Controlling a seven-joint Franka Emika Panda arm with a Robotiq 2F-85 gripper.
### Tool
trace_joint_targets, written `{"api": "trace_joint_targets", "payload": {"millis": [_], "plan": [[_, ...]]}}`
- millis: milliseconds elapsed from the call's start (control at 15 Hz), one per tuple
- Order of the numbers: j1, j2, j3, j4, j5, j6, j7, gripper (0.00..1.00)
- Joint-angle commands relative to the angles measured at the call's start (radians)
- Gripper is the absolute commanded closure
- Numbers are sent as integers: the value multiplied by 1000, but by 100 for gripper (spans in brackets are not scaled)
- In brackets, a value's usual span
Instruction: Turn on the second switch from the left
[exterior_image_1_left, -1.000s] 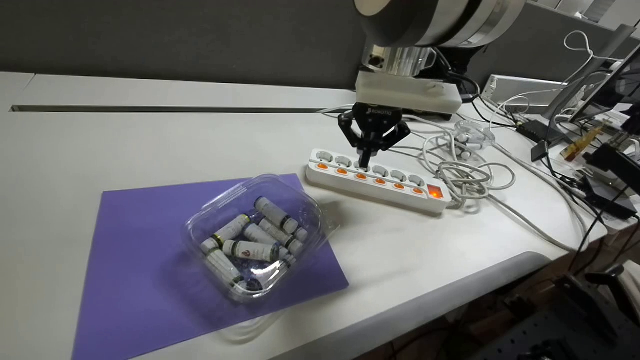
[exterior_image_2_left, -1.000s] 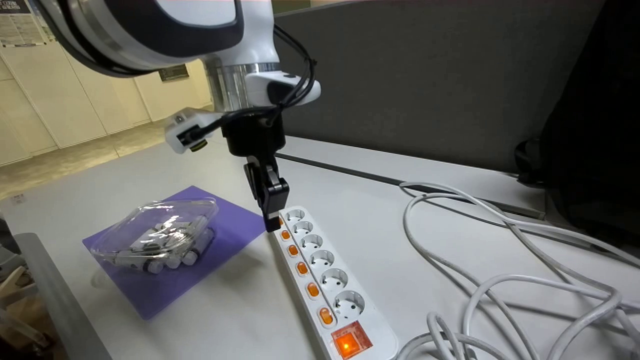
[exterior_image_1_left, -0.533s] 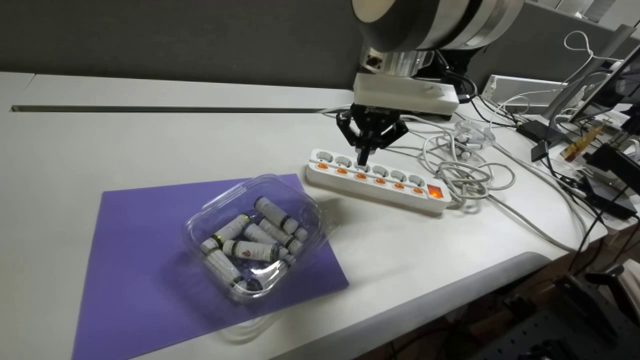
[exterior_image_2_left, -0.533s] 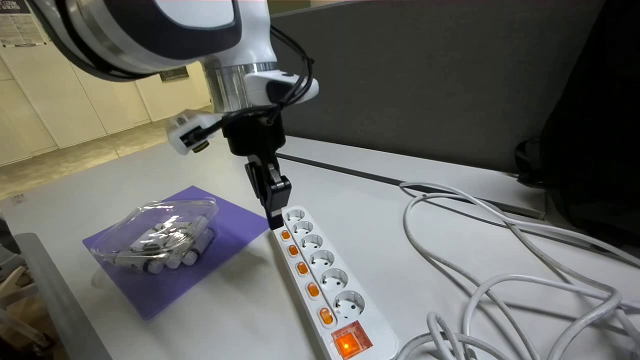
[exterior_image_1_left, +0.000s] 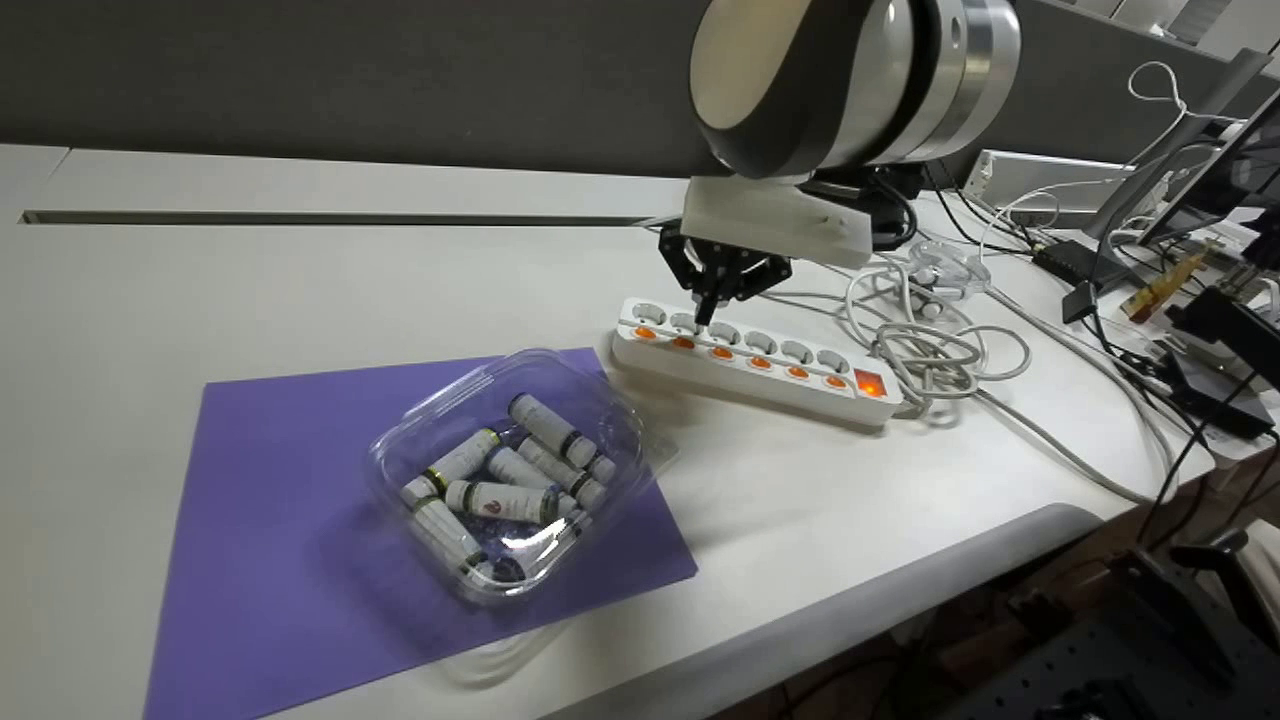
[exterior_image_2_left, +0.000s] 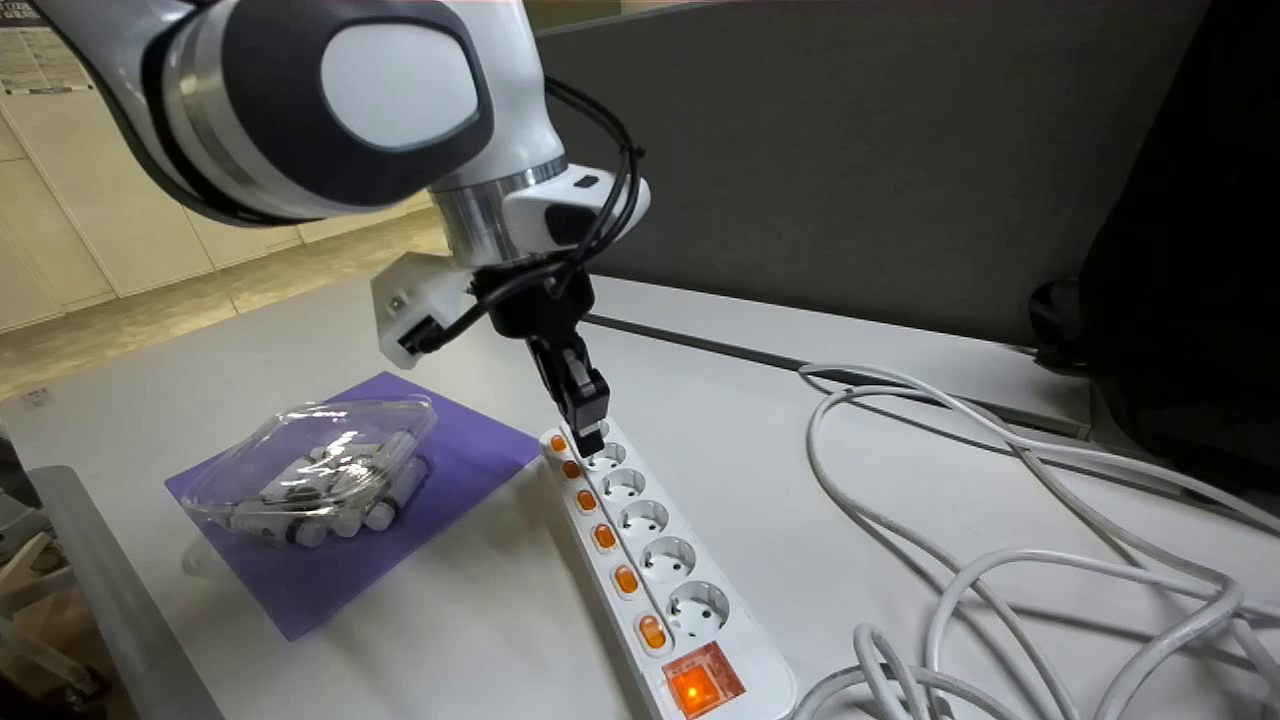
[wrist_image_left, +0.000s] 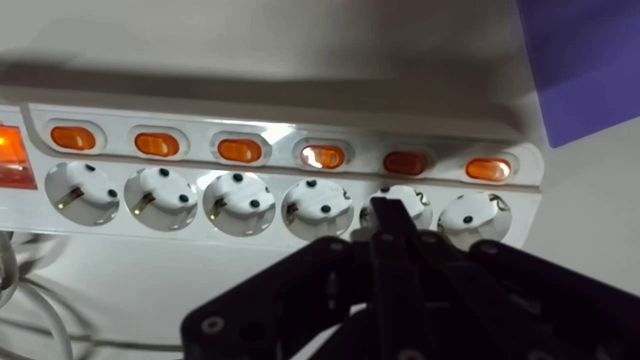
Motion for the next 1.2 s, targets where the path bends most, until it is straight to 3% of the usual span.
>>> {"api": "trace_joint_targets", "payload": {"millis": [0, 333, 400, 667, 1133], "plan": [[38, 14, -21, -16, 49, 39, 19, 100], [48, 8, -9, -40, 112, 97, -6, 100], [26, 6, 20, -41, 137, 101, -33, 100], [-23, 12, 85, -30, 231, 58, -86, 100], [-55, 10, 113, -27, 301, 30, -108, 100]]}}
